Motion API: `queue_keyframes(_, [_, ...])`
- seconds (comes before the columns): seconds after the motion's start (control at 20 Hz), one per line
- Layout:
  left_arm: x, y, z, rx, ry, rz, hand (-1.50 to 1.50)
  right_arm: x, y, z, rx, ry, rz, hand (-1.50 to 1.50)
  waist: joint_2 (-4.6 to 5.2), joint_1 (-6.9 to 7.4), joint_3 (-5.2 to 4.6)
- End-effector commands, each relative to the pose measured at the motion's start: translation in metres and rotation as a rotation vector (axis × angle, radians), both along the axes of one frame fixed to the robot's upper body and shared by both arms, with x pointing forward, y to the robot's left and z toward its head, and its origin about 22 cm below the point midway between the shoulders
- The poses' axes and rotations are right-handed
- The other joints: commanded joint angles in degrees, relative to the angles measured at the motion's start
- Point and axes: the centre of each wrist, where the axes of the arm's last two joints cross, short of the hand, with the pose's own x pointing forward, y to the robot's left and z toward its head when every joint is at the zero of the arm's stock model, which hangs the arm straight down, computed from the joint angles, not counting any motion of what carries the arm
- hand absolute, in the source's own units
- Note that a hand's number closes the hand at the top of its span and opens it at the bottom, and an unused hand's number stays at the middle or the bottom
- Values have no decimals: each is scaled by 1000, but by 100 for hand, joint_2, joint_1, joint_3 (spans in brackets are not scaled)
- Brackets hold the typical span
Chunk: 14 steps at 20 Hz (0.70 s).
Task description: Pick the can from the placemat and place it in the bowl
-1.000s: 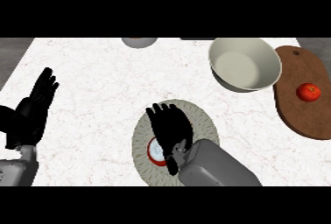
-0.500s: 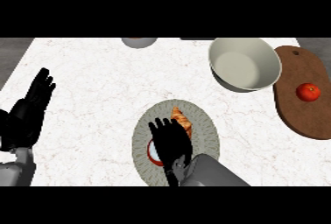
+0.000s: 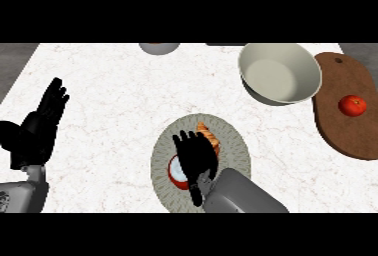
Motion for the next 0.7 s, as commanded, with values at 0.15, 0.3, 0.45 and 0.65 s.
queue_keyframes(0.15, [-13, 24, 0, -2, 10, -1, 0, 9, 4, -7, 27, 64, 66, 150, -1, 21, 0])
queue_keyframes(0.3, [-5, 21, -3, -3, -12, 12, 0, 13, 11, -4, 73, 47, 64, 150, 4, 28, 0])
queue_keyframes(0.45, [-1, 4, 0, 19, 16, -16, 0, 2, 10, -28, 74, 34, 67, 150, 5, 28, 1])
queue_keyframes(0.65, [-6, 7, 6, 14, -10, 0, 0, 4, 9, -31, 84, -4, 60, 150, -1, 24, 1])
